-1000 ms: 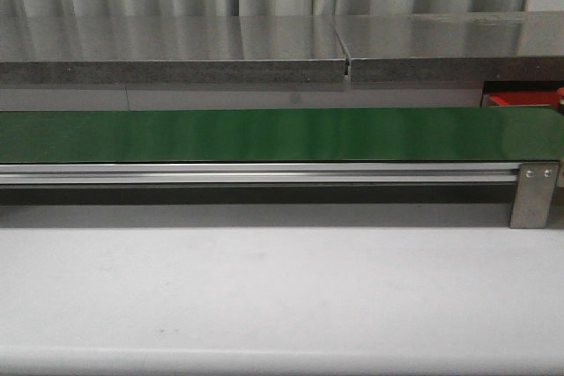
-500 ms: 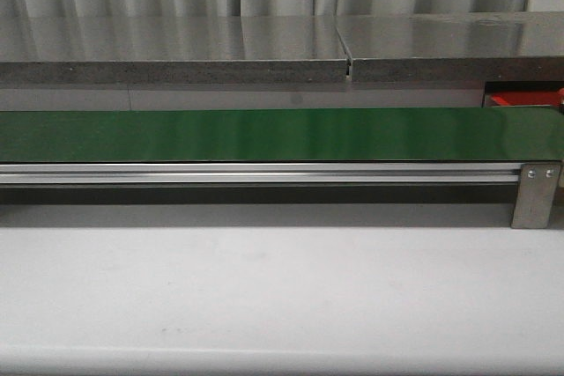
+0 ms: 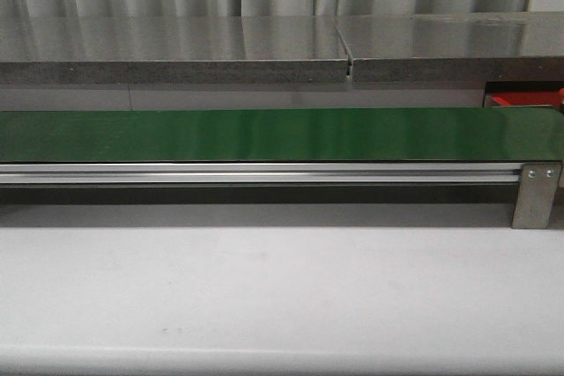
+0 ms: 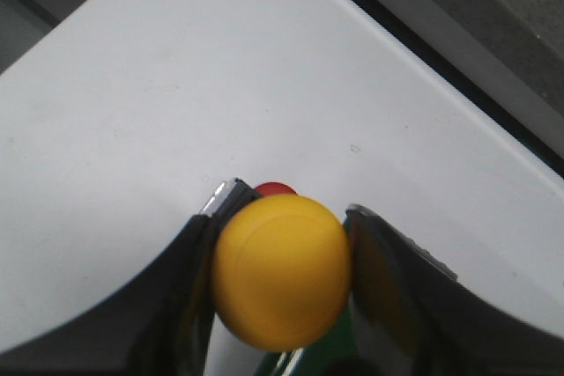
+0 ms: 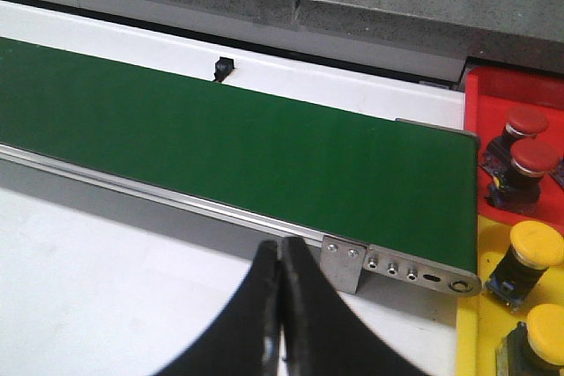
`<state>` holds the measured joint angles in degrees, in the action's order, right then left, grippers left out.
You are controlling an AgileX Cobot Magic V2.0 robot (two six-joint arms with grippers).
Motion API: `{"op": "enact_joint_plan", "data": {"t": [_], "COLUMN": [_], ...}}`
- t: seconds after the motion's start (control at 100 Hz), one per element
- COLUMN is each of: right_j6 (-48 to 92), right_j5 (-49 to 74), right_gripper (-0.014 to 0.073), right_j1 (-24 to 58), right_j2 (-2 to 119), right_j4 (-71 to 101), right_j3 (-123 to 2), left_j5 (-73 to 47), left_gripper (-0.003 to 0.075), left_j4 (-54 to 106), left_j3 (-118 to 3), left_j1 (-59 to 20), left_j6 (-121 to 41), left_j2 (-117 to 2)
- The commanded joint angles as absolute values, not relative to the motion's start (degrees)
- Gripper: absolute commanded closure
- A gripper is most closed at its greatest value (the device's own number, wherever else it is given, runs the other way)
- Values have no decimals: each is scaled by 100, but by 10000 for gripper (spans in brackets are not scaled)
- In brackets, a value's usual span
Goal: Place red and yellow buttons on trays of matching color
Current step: 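Move the left gripper down onto a yellow button and grasp it, then set the yellow button on the belt start and open the left gripper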
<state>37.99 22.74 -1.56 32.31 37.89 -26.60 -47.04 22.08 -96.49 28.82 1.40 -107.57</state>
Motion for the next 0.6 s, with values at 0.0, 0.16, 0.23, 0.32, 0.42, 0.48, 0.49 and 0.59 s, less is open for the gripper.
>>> {"op": "enact_joint_plan", "data": {"t": [0.0,0.16,0.23,0.32,0.42,0.48,0.49,0.59], "right_j6": [3826,3826,3826,3826,3826,3826,3826,3826], "right_j5": [1969,1969,1969,1969,1969,1969,1969,1969], "right_gripper": [669,669,669,669,669,669,669,669], "right_j1": [-167,-167,-167,-167,-167,-167,-167,-167], "right_j2": [3229,3229,3229,3229,3229,3229,3229,3229], "right_j4": [3844,3844,3844,3844,3844,3844,3844,3844], "right_j3": [-2823,-2823,-2823,-2823,-2823,-2823,-2823,-2823], "left_j5": [-4281,-4131,-4116,-4107,-4128,-4161,-4169,-4303], "left_gripper": [660,660,660,660,660,657,657,657], "left_j4": [2385,2413,2486,2543,2649,2727,2730,2773], "left_j3": [-9406,-8804,-8662,-8530,-8505,-8505,-8505,-8505], "left_j1": [2741,2408,2282,2156,2075,2036,2024,1948], "left_j6": [38,-187,-187,-187,-187,-197,-197,-197], "left_j2": [-10154,-9974,-9974,-9974,-10003,-10043,-10053,-10176]}}
